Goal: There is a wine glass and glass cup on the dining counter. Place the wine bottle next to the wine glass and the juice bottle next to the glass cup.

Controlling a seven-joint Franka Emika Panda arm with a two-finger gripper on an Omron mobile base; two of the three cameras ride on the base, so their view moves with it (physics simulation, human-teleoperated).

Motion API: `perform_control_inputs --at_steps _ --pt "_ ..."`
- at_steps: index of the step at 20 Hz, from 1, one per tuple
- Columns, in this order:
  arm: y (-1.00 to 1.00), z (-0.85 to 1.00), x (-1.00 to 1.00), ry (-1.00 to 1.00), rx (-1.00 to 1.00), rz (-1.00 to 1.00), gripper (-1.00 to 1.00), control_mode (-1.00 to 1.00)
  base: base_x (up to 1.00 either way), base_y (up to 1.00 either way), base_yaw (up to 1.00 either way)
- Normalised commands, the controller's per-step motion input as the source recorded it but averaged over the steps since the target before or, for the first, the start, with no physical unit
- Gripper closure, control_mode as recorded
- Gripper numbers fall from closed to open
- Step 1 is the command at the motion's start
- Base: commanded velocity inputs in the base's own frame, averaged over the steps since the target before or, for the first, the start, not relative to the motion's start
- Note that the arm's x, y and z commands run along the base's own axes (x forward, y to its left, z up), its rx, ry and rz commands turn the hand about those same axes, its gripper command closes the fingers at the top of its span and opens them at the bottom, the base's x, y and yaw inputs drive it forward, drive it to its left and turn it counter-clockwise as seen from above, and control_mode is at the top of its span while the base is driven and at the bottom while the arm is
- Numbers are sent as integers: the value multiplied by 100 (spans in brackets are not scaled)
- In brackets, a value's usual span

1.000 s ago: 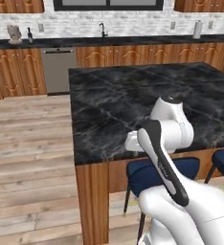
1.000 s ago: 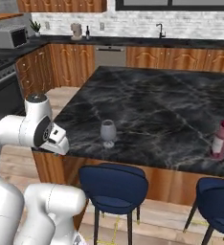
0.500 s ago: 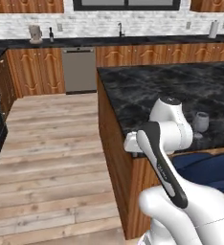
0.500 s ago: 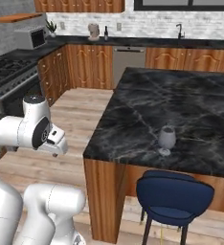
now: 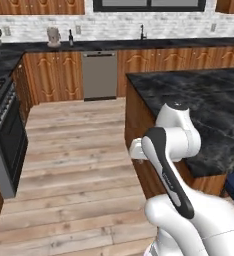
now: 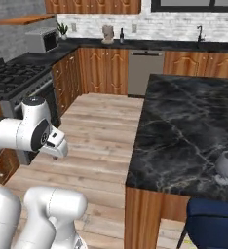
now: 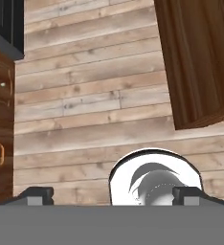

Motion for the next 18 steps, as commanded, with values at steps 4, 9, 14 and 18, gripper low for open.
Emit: perform_control_inputs --at_steps 4,9,14,18 --pt "0 0 0 0 0 0 -100 100 90 39 -3" --pt "0 0 0 0 0 0 -100 100 94 29 -6" --pt "0 0 0 0 0 0 -100 100 94 29 -5" --pt "0 0 0 0 0 0 -100 100 94 31 -2"
